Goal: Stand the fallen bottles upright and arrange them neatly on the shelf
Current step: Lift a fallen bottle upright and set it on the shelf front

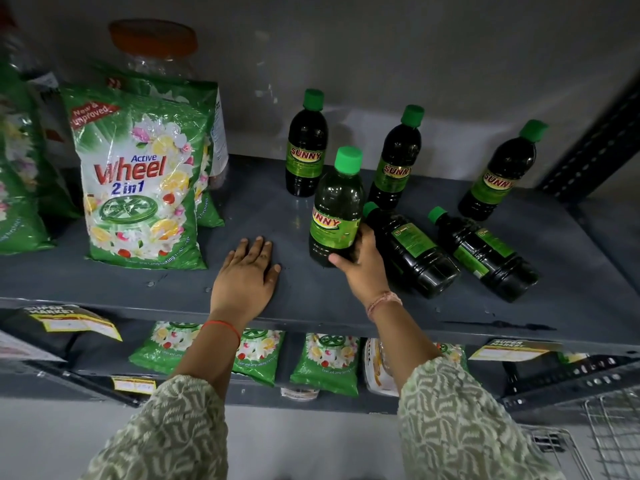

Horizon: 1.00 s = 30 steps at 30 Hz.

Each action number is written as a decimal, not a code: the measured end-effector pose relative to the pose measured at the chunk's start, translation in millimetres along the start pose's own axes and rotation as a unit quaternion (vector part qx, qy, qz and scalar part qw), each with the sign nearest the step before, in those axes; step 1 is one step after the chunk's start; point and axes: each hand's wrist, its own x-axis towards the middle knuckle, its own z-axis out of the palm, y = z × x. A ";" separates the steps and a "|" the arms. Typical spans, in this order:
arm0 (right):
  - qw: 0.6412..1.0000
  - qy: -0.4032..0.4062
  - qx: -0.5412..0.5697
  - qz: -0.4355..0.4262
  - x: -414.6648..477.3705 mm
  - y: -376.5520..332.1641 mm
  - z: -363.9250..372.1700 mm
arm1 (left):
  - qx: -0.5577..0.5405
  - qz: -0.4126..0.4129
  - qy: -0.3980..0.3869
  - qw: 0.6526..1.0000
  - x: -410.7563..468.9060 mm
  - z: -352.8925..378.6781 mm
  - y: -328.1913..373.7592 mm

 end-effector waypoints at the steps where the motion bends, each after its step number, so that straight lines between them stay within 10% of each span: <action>1: 1.000 -0.007 -0.001 0.000 1.1 2.6 -1.7 | -0.001 0.001 0.002 1.000 -0.1 -0.3 0.5; 30: 0.999 0.014 -0.031 -0.008 -6.2 -7.1 -2.5 | 0.024 0.011 -0.013 1.000 -0.7 -0.2 9.8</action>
